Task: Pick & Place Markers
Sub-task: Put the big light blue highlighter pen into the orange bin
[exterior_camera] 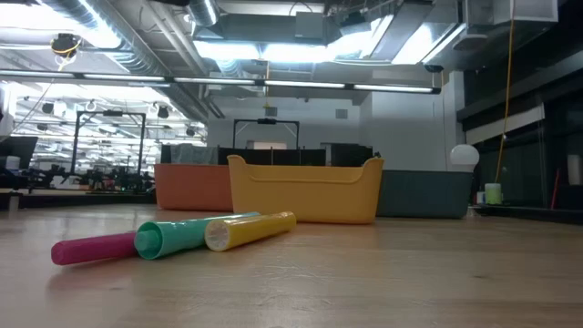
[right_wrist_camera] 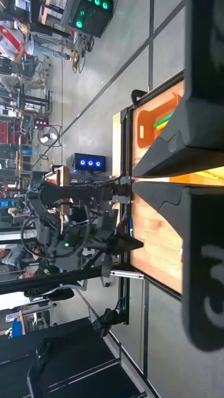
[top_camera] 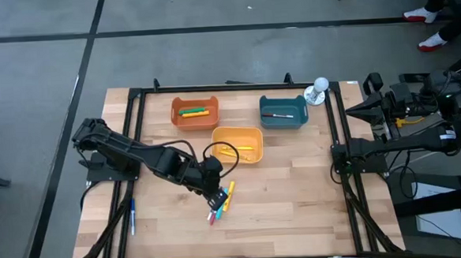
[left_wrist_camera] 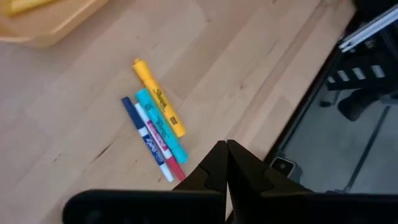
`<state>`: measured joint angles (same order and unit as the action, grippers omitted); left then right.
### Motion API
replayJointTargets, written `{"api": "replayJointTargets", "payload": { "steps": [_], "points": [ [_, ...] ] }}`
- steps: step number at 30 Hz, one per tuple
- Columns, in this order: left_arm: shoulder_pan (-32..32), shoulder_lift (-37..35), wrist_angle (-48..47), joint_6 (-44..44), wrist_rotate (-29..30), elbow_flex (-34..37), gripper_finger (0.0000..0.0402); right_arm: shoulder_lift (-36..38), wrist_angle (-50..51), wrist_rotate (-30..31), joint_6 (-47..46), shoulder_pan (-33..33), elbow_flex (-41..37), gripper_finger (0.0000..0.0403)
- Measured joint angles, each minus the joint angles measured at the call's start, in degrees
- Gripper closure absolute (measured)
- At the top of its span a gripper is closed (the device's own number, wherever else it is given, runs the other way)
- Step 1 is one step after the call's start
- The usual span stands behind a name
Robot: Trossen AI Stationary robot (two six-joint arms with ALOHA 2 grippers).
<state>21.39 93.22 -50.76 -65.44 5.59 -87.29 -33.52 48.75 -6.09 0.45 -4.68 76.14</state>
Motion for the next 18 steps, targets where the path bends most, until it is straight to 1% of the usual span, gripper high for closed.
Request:
{"api": "replayJointTargets", "payload": {
  "steps": [10,18],
  "points": [
    [-0.7,5.8,-0.4,-2.8,-0.7,0.0,0.04,0.0,0.0,0.0,0.0,0.0,0.0,0.0379],
    [-1.0,11.2,-0.2,-3.0,-3.2,0.0,0.04,0.0,0.0,0.0,0.0,0.0,0.0,0.0379]
  ]
}}
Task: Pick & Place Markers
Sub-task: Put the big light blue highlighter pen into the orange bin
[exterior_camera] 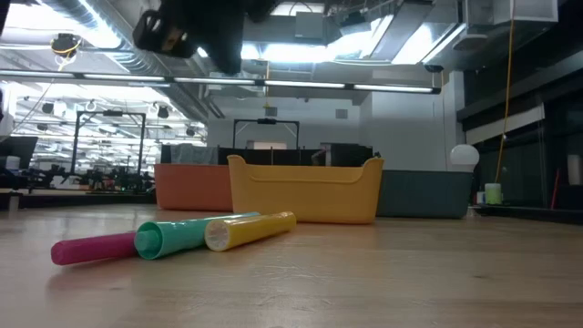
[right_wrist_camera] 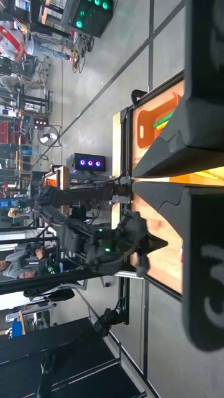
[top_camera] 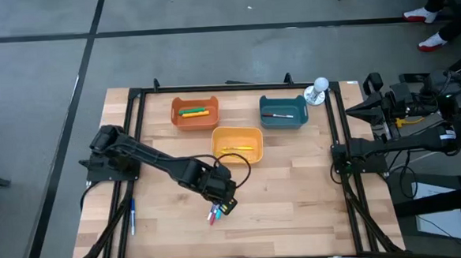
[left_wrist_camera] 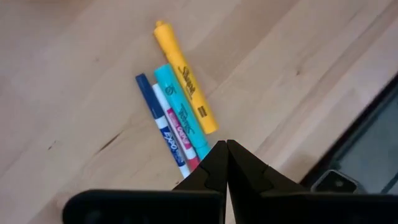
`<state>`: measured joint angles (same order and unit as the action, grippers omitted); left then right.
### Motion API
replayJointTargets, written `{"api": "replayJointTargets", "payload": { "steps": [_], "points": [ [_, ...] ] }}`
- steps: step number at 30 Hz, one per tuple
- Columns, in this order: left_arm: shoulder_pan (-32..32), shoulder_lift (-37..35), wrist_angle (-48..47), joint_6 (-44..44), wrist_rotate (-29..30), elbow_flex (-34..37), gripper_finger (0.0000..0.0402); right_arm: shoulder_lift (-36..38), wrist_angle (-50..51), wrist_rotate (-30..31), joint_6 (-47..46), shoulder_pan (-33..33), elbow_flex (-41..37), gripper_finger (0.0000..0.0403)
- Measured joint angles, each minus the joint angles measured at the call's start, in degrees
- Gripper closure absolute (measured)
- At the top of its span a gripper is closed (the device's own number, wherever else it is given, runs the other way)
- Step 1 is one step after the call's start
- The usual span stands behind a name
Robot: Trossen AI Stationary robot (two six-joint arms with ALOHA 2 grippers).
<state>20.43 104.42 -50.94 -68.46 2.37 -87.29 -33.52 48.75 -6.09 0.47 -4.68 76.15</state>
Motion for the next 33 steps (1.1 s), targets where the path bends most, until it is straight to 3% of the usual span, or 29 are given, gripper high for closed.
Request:
{"api": "replayJointTargets", "payload": {
  "steps": [9,22,33],
  "points": [
    [0.0,5.5,0.0,-0.8,-0.1,0.0,0.04,0.0,0.0,0.0,0.0,0.0,0.0,0.0379],
    [-0.8,6.3,2.8,-1.3,1.3,0.0,0.039,0.0,0.0,0.0,0.0,0.0,0.0,0.0379],
    [-1.7,6.6,6.2,-1.4,0.6,0.0,0.0313,0.0,0.0,0.0,0.0,0.0,0.0,0.0379]
  ]
}}
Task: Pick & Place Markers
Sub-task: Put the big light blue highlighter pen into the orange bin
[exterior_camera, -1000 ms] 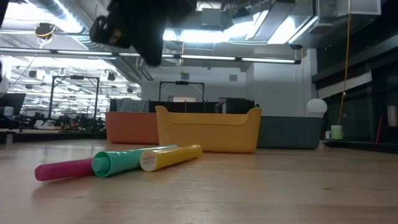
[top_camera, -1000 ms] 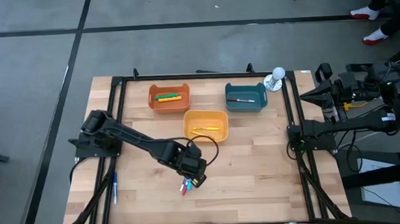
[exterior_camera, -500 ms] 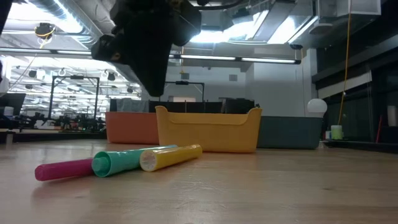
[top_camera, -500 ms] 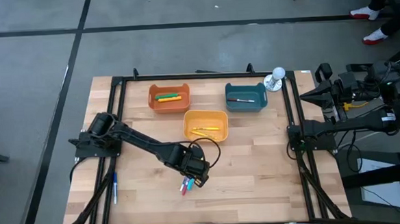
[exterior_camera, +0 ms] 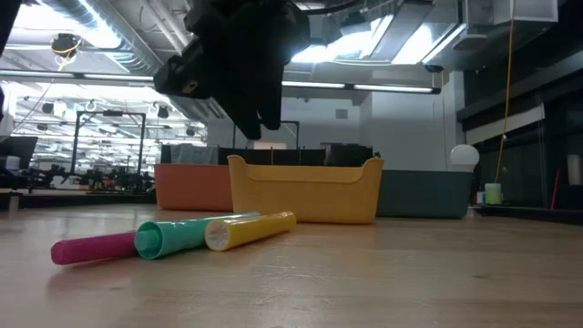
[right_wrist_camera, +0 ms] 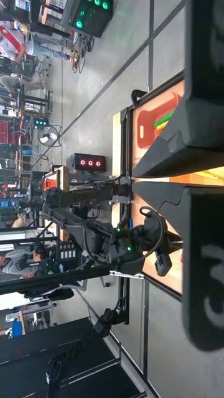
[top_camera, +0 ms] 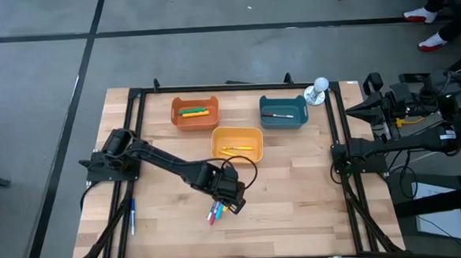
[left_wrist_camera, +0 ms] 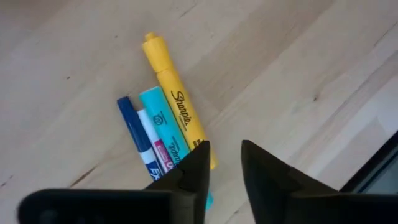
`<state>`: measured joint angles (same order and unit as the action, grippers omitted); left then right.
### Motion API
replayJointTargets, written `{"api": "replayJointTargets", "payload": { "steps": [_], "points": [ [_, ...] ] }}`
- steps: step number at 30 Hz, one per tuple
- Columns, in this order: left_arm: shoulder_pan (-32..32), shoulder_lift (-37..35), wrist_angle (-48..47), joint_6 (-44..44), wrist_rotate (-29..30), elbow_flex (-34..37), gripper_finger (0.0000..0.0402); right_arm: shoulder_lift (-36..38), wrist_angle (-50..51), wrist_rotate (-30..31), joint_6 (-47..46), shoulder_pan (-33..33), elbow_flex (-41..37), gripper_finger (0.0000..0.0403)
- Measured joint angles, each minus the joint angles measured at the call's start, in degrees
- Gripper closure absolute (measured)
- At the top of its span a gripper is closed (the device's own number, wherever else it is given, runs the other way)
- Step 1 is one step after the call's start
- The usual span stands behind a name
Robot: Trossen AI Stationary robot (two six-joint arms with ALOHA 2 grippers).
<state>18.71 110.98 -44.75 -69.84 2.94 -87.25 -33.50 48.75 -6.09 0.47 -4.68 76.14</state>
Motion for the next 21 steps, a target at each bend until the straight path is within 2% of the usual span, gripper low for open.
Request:
{"api": "replayJointTargets", "payload": {
  "steps": [5,9,21],
  "points": [
    [-0.5,0.0,-0.2,-0.9,0.4,0.0,0.0273,0.0,0.0,0.0,0.0,0.0,0.0,0.0379],
    [-1.1,0.0,-0.1,-1.4,0.4,1.0,0.0256,0.0,0.0,0.0,0.0,0.0,0.0,0.0379],
    [-3.1,0.1,-0.2,-3.7,-0.9,2.8,0.0261,0.0,0.0,0.0,0.0,0.0,0.0,0.0379]
  ]
}}
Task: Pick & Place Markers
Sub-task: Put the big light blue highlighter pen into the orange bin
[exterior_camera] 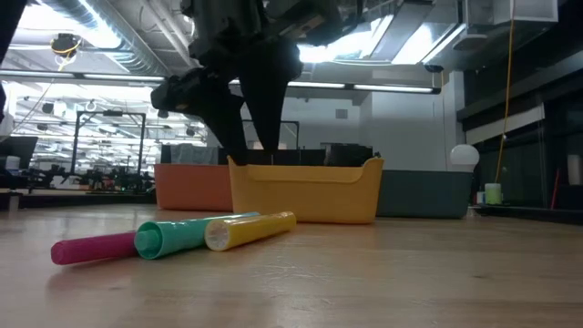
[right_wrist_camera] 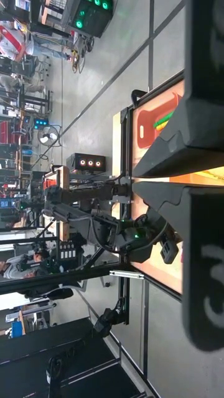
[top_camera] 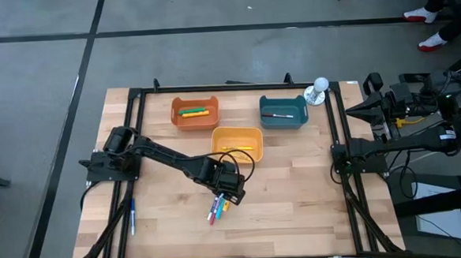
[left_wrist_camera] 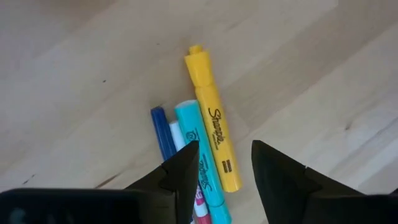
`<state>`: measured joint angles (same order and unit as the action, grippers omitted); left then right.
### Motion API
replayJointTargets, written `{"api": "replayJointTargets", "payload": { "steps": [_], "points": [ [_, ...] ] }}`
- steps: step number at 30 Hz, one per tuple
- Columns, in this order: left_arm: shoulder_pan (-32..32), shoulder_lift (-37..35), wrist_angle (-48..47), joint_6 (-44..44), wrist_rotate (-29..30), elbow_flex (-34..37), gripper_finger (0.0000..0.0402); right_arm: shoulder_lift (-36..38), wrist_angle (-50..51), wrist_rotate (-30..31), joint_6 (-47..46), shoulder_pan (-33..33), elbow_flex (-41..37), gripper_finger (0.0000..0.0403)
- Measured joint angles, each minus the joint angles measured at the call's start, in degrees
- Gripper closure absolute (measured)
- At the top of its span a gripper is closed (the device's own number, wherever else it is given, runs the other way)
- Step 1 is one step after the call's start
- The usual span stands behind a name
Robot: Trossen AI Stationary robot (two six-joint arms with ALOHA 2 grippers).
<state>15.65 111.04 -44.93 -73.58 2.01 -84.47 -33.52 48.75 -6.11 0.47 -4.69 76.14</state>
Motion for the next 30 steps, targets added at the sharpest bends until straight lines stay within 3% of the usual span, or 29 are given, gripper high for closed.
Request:
{"api": "replayJointTargets", "payload": {
  "steps": [11,30],
  "points": [
    [-2.0,0.0,-1.1,0.7,0.0,0.0,0.0287,0.0,0.0,0.0,0.0,0.0,0.0,0.0379],
    [-1.8,0.0,-1.1,1.9,-2.2,0.0,0.0288,0.0,0.0,0.0,0.0,0.0,0.0,0.0379]
  ]
}}
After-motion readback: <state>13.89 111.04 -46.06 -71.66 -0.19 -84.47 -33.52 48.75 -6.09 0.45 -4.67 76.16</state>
